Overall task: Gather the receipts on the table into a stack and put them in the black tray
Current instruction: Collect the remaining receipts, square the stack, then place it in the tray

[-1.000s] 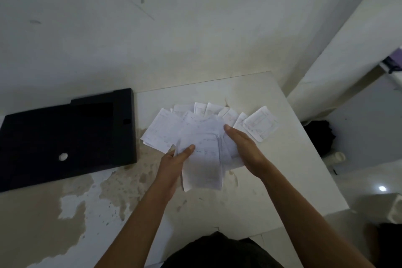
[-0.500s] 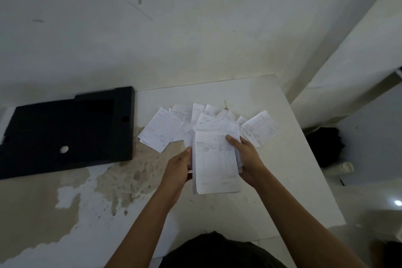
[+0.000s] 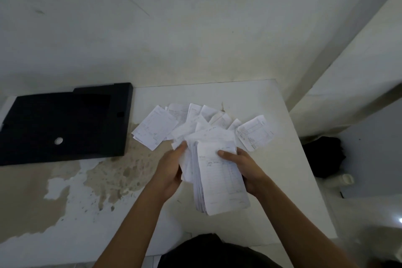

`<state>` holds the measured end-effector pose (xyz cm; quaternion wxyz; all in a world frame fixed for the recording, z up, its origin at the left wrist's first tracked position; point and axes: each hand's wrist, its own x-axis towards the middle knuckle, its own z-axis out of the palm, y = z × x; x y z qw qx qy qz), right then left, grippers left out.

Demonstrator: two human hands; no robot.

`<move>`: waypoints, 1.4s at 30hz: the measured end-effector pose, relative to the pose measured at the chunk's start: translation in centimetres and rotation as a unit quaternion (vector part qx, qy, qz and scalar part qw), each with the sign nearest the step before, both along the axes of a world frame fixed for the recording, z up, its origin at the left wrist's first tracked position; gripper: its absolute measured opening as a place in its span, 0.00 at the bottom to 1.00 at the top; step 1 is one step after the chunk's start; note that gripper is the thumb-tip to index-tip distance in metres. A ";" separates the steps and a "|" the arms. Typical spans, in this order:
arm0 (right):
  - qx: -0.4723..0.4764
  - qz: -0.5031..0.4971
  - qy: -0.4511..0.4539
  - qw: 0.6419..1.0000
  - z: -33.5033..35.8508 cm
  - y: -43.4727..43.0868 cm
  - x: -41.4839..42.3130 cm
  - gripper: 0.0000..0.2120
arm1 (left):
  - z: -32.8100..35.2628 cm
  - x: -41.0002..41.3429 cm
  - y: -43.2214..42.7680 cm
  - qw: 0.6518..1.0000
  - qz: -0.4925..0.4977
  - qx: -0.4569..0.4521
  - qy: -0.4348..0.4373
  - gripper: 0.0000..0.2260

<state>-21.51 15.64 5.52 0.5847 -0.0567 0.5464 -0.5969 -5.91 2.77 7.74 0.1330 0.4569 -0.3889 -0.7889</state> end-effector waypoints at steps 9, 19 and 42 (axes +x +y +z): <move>0.018 -0.045 -0.100 0.994 -2.0 0.7 0.9 0.20 | 1.6 -2.4 -1.2 0.984 0.043 -0.142 -0.102 0.21; -0.018 -0.068 -0.029 0.997 -1.0 -0.4 -1.9 0.14 | 2.2 -2.0 -2.8 0.977 0.113 -0.168 -0.069 0.10; -0.056 -0.063 0.036 0.996 -0.6 -3.1 -3.6 0.18 | 1.8 -1.7 -3.5 0.920 -0.136 -0.294 -0.220 0.24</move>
